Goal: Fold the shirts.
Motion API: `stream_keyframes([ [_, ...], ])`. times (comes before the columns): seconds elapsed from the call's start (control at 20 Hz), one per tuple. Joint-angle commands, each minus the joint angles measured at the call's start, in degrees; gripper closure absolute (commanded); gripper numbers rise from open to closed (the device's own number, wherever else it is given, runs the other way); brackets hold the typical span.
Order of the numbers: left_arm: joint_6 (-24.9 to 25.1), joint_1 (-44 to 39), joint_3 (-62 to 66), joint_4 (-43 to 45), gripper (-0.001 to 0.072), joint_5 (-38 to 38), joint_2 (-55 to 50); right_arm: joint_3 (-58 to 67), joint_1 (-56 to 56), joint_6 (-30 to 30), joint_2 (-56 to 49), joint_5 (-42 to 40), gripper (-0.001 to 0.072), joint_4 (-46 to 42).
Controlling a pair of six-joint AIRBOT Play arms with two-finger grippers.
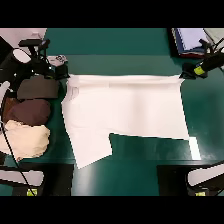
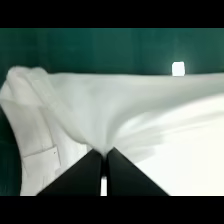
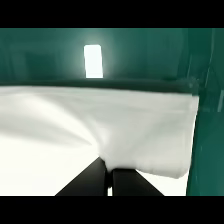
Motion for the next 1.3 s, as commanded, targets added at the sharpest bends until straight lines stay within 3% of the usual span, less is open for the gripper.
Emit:
stream_keyframes([
  [0.0,0.26,-0.04,-4.50,2.34,0.0683,-1.46,-0.24,-9.35,0.02,-0.39,2.71,-4.13,0.0699,0.07],
  [0.1,0.24,-0.02,-6.97,2.51,0.0670,-1.62,-0.24,-13.68,0.02,-0.37,3.87,-4.37,0.0657,0.50],
  [0.15,0.20,-0.02,-7.19,3.28,0.0383,-2.36,-0.24,-14.93,0.02,-0.37,4.22,-3.91,0.0466,0.48],
  [0.2,-0.22,0.07,-7.19,3.39,0.0172,-3.32,-0.07,-16.11,0.02,-0.37,4.87,-3.58,0.0360,0.48],
  [0.25,-1.22,0.24,-7.15,3.50,0.0220,-5.29,0.52,-17.03,-0.09,-0.39,5.88,-3.30,0.0360,0.46],
  [0.4,-3.23,0.44,-8.44,8.00,0.0217,-11.82,5.31,-20.09,-1.53,-2.49,11.69,-0.11,0.0360,0.44],
  [0.55,-7.43,0.44,-20.81,11.74,0.0217,-11.96,16.90,-27.56,-3.45,-3.04,21.27,1.46,0.0360,0.46],
  [0.85,-8.00,0.44,-47.65,4.52,0.0217,-13.77,36.54,-38.18,-5.95,-3.08,34.07,-0.15,0.0361,0.44],
  [1.25,-5.22,0.44,-61.00,-7.08,0.0217,-5.97,38.93,-39.67,-5.81,-3.19,35.85,-0.63,0.0360,0.50],
])
